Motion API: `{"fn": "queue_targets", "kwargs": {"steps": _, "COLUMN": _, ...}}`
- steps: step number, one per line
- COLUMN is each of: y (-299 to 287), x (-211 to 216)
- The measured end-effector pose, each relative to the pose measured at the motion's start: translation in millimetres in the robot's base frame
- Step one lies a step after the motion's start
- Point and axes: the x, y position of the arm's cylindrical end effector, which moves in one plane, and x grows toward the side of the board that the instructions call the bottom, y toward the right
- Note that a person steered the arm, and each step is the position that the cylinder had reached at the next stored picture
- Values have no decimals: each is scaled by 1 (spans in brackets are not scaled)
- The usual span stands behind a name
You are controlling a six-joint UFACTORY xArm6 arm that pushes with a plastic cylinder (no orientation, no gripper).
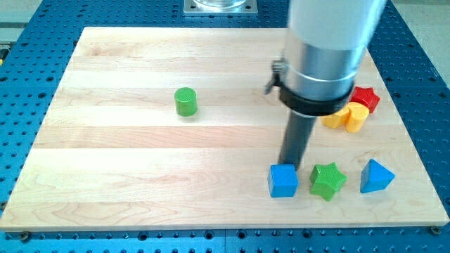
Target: Place the green and blue blocks to the bottom right corner
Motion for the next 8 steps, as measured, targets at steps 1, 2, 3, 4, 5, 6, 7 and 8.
{"fn": "queue_targets", "kwargs": {"steps": 1, "y": -74, "x": 2}}
{"fn": "queue_targets", "kwargs": {"steps": 2, "y": -104, "x": 1}}
{"fn": "queue_targets", "kwargs": {"steps": 3, "y": -107, "x": 29}}
{"fn": "queue_targets", "kwargs": {"steps": 4, "y": -103, "x": 51}}
{"fn": "queue_targets", "kwargs": {"steps": 5, "y": -74, "x": 53}}
{"fn": "queue_targets", "kwargs": {"steps": 6, "y": -28, "x": 52}}
{"fn": "queue_targets", "kwargs": {"steps": 7, "y": 27, "x": 43}}
{"fn": "queue_targets", "kwargs": {"steps": 8, "y": -27, "x": 46}}
